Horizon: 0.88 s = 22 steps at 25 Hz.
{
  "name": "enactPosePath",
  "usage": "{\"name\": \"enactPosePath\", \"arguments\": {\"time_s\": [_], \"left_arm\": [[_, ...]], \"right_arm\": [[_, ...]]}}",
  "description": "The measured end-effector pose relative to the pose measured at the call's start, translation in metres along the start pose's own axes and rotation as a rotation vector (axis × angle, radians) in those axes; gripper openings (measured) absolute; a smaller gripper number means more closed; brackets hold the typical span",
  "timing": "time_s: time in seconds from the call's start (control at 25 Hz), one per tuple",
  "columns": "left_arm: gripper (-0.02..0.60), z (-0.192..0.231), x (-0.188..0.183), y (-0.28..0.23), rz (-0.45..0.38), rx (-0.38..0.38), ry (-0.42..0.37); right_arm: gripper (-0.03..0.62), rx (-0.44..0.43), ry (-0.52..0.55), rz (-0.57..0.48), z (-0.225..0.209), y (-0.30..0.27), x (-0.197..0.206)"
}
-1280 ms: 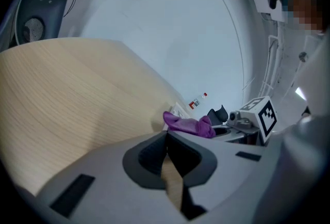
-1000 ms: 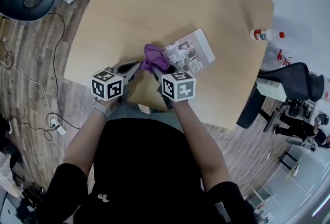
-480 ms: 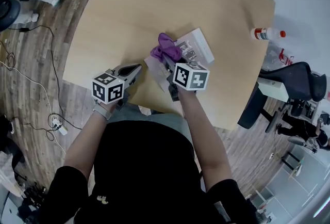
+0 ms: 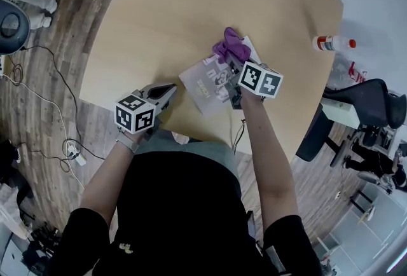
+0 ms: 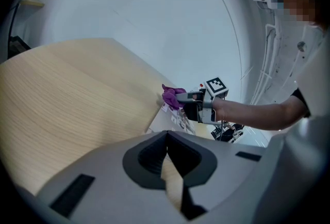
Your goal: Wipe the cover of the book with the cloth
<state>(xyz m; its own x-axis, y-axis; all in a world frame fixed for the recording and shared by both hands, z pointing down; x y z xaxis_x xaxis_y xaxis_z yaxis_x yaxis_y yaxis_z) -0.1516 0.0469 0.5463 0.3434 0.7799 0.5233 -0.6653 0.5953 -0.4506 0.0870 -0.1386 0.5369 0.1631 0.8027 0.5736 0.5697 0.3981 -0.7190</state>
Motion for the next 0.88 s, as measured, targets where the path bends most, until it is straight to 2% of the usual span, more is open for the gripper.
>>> {"name": "enactPosePath", "arguments": {"time_s": [0.44, 0.88], "left_arm": [[0.02, -0.001, 0.004, 0.006, 0.014, -0.019, -0.007], [0.02, -0.005, 0.001, 0.003, 0.032, -0.019, -0.027]], "right_arm": [[0.16, 0.072, -0.037, -0.048, -0.038, 0.002, -0.025], [0.16, 0.156, -0.069, -0.097, -0.066, 0.025, -0.018]]}}
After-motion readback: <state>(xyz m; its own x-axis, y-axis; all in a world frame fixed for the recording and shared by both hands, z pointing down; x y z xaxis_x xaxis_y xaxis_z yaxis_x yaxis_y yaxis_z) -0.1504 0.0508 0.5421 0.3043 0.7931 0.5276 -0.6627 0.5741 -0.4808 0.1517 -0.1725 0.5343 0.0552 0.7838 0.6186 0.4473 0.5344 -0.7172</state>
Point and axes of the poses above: the fingertips, and each gripper's own axes: y backward along the fingers, z to its left, x out of its underside, the point moved 9 cm from there along y, backward along the fingers, and after that the axes turned 5 degrees about y, right-handed, at the moved point
